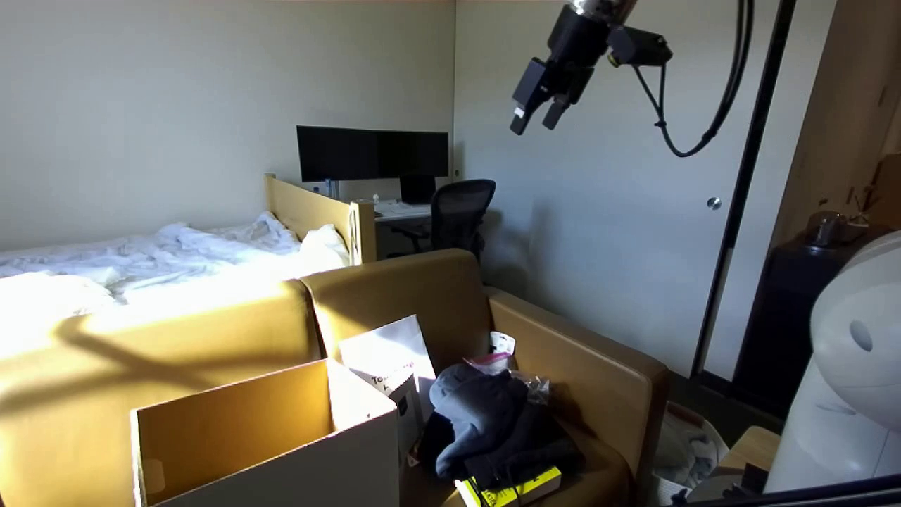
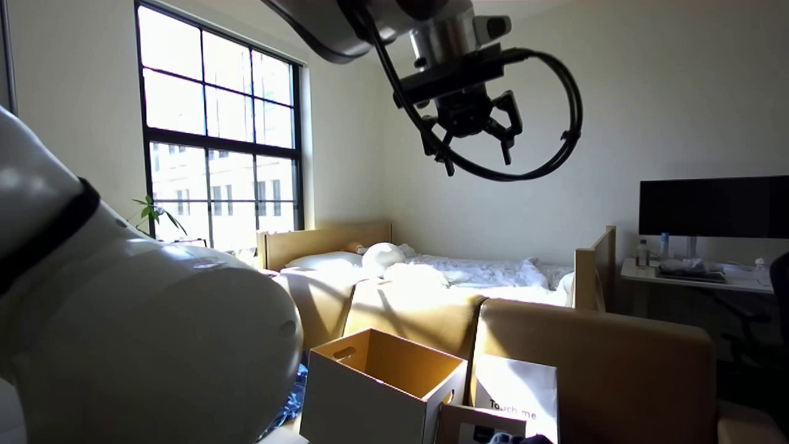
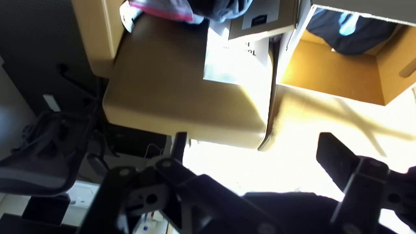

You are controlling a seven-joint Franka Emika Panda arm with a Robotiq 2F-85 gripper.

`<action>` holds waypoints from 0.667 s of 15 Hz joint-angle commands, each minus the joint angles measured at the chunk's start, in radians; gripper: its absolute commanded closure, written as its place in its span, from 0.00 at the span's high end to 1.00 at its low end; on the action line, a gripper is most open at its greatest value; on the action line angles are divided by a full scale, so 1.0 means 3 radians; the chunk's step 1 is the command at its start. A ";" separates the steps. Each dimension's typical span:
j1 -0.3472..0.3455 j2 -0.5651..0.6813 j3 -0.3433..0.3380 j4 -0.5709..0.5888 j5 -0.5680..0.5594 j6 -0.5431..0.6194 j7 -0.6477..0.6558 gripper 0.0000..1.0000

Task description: Put a book and hoodie from the couch into the box

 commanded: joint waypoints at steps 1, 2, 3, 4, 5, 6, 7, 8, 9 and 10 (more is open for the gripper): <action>0.0112 0.0835 0.0164 0.0321 0.0146 0.0261 0.0238 1.00; 0.0071 0.1036 0.0250 0.0381 0.0157 0.0316 0.0373 1.00; 0.0162 0.1248 0.0221 0.0476 0.0285 0.0298 0.0326 1.00; 0.0066 0.0806 0.0254 0.0227 0.0159 0.0246 0.0281 1.00; 0.0080 0.0965 0.0265 0.0287 0.0178 0.0254 0.0280 1.00; 0.0077 0.1021 0.0270 0.0310 0.0177 0.0255 0.0281 1.00; 0.0072 0.1008 0.0268 0.0312 0.0176 0.0255 0.0281 1.00; 0.0069 0.0963 0.0263 0.0310 0.0176 0.0252 0.0281 1.00; 0.0069 0.0918 0.0262 0.0306 0.0176 0.0249 0.0281 1.00; 0.0070 0.0886 0.0261 0.0300 0.0176 0.0247 0.0282 1.00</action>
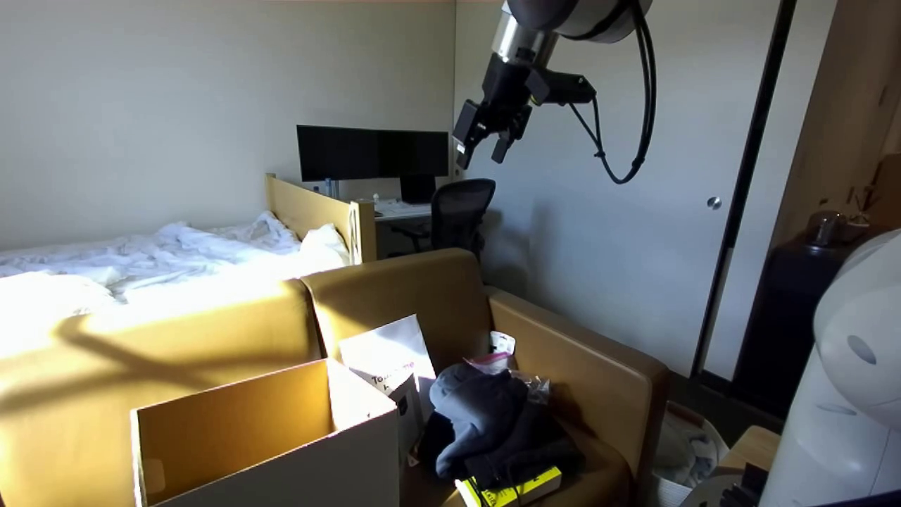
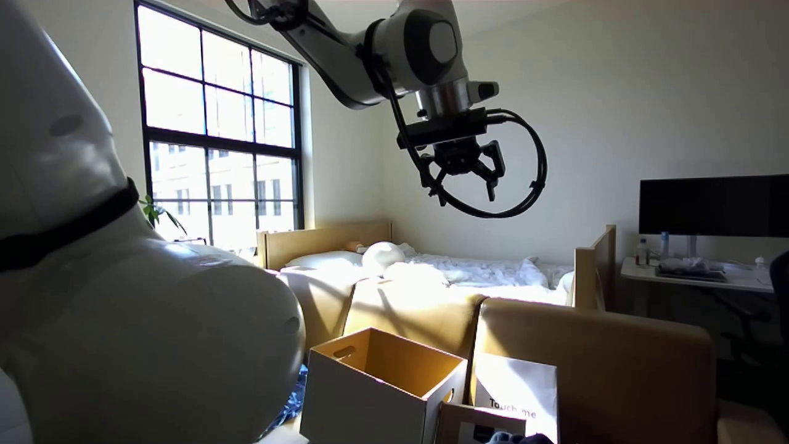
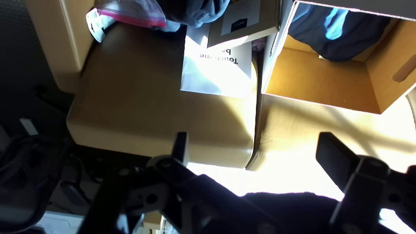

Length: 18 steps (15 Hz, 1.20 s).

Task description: Put a book and hoodie from the couch into the box

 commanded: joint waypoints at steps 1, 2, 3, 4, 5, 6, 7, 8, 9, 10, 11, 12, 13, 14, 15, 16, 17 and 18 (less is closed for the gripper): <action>-0.0015 0.0048 -0.0074 0.0031 0.0058 -0.0031 -0.0148 1.00; 0.0012 0.0137 -0.0152 0.0080 0.0093 -0.0009 -0.0270 1.00; 0.0010 0.0208 -0.0183 0.0125 0.0085 0.0009 -0.0322 1.00; -0.0002 0.0320 -0.0206 0.0212 0.0056 -0.0013 -0.0372 1.00; -0.0036 0.0549 -0.0200 0.0433 -0.0019 -0.0229 -0.0397 1.00; -0.0068 0.0730 -0.0205 0.0589 -0.0073 -0.0286 -0.0415 1.00; -0.0024 0.0932 -0.0267 0.0776 -0.0035 -0.0384 -0.0610 1.00; -0.0015 0.1101 -0.0277 0.0923 -0.0036 -0.0417 -0.0750 1.00; -0.0017 0.1267 -0.0245 0.1061 -0.0056 -0.0408 -0.0839 1.00; -0.0009 0.1424 -0.0208 0.1169 -0.0029 -0.0330 -0.0905 1.00; -0.0021 0.1570 -0.0174 0.1255 0.0001 -0.0224 -0.0909 1.00; -0.0011 0.1754 -0.0165 0.1319 0.0246 -0.0084 -0.0900 1.00; -0.0010 0.1963 -0.0142 0.1400 0.0610 -0.0019 -0.0913 1.00; -0.0019 0.2175 -0.0075 0.1480 0.0922 0.0038 -0.0981 1.00; -0.0064 0.2346 -0.0001 0.1553 0.1185 0.0037 -0.1018 1.00; -0.0120 0.2498 0.0085 0.1643 0.1424 -0.0036 -0.1048 1.00; -0.0194 0.2575 0.0159 0.1732 0.1592 -0.0170 -0.1111 1.00; -0.0161 0.2370 0.0155 0.1503 0.1255 -0.0024 -0.0913 1.00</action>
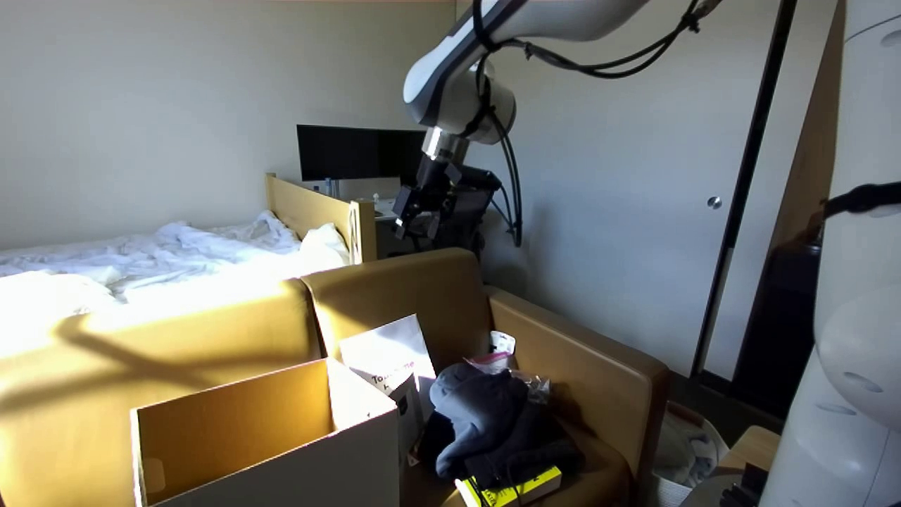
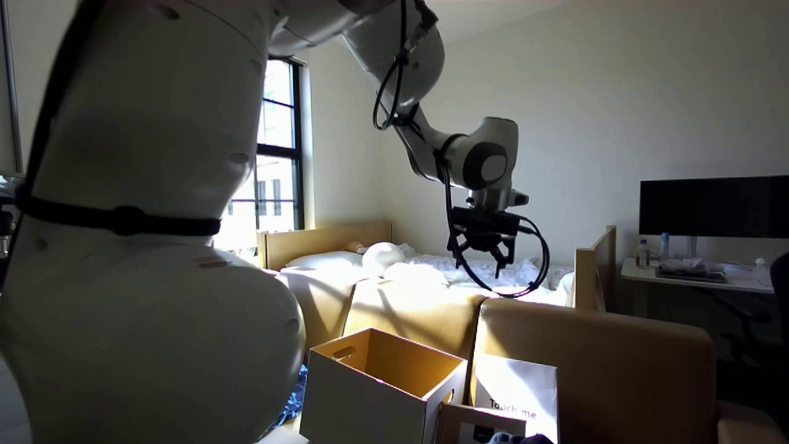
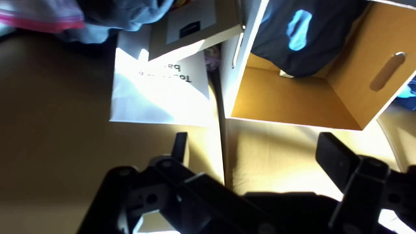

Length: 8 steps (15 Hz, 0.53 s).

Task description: Put a book and hoodie from the couch into the box

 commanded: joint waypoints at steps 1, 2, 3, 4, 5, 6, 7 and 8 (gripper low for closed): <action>-0.0158 0.0128 0.0185 0.0080 0.0065 0.0002 0.0002 1.00; -0.0180 0.0214 0.0212 0.0147 0.0106 0.0001 0.0000 1.00; -0.0193 0.0248 0.0218 0.0188 0.0117 -0.0008 0.0001 1.00; -0.0215 0.0209 0.0186 0.0178 0.0271 0.0132 0.0289 1.00; -0.0261 0.0249 0.0190 0.0235 0.0345 0.0045 0.0364 1.00; -0.0325 0.0337 0.0271 0.0247 0.0583 0.0095 0.0299 1.00; -0.0316 0.0436 0.0283 0.0240 0.0656 0.0211 0.0434 1.00; -0.0337 0.0546 0.0326 0.0239 0.0803 0.0270 0.0463 1.00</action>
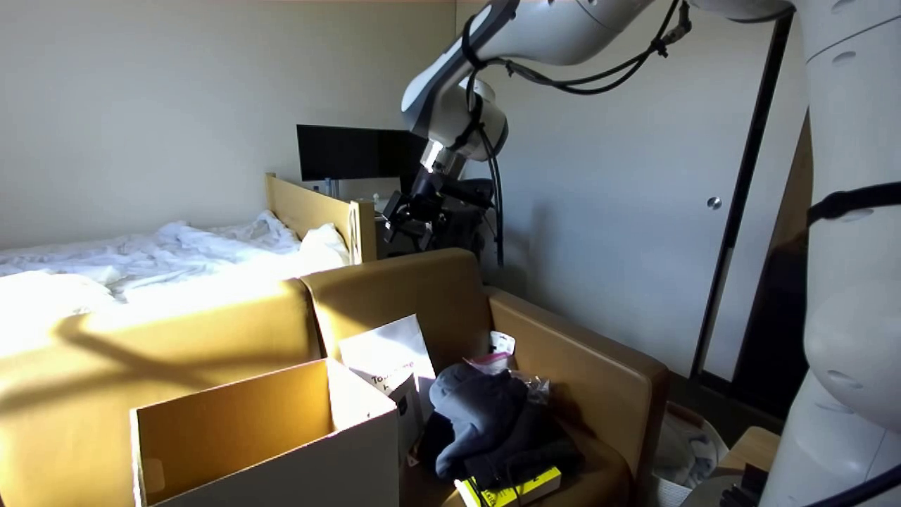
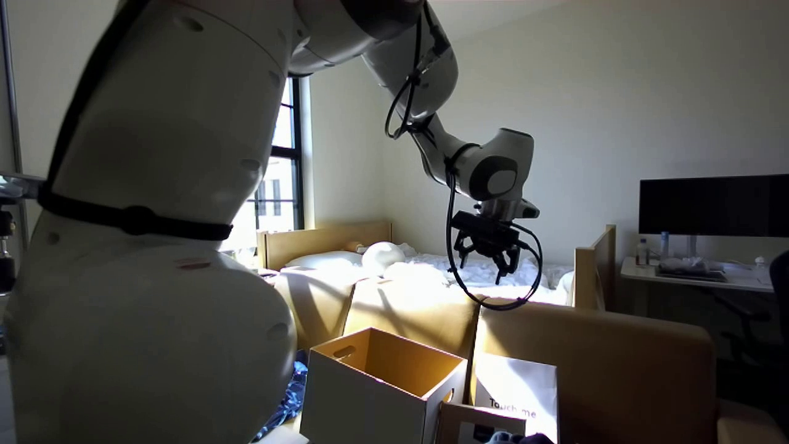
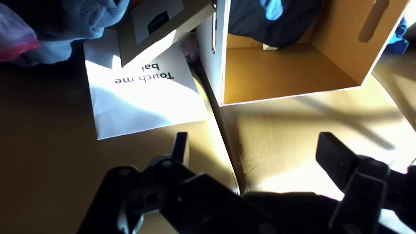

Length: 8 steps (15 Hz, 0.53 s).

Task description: Put a book and hoodie from the couch into the box

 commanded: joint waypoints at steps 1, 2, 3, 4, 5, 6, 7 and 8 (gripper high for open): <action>-0.0123 0.0356 0.0181 0.0001 0.0438 0.0306 0.0226 1.00; -0.0121 0.0473 0.0207 -0.0004 0.0541 0.0404 0.0294 1.00; -0.0090 0.0606 0.0206 -0.0021 0.0567 0.0609 0.0412 1.00; -0.0065 0.0743 0.0212 -0.0015 0.0589 0.0798 0.0522 1.00; -0.0033 0.0886 0.0214 -0.0029 0.0569 0.1065 0.0634 1.00; -0.0018 0.1026 0.0219 -0.0005 0.0531 0.1232 0.0800 1.00; -0.0002 0.1102 0.0223 -0.0012 0.0502 0.1370 0.0994 1.00; 0.0030 0.1143 0.0211 -0.0016 0.0475 0.1455 0.1206 1.00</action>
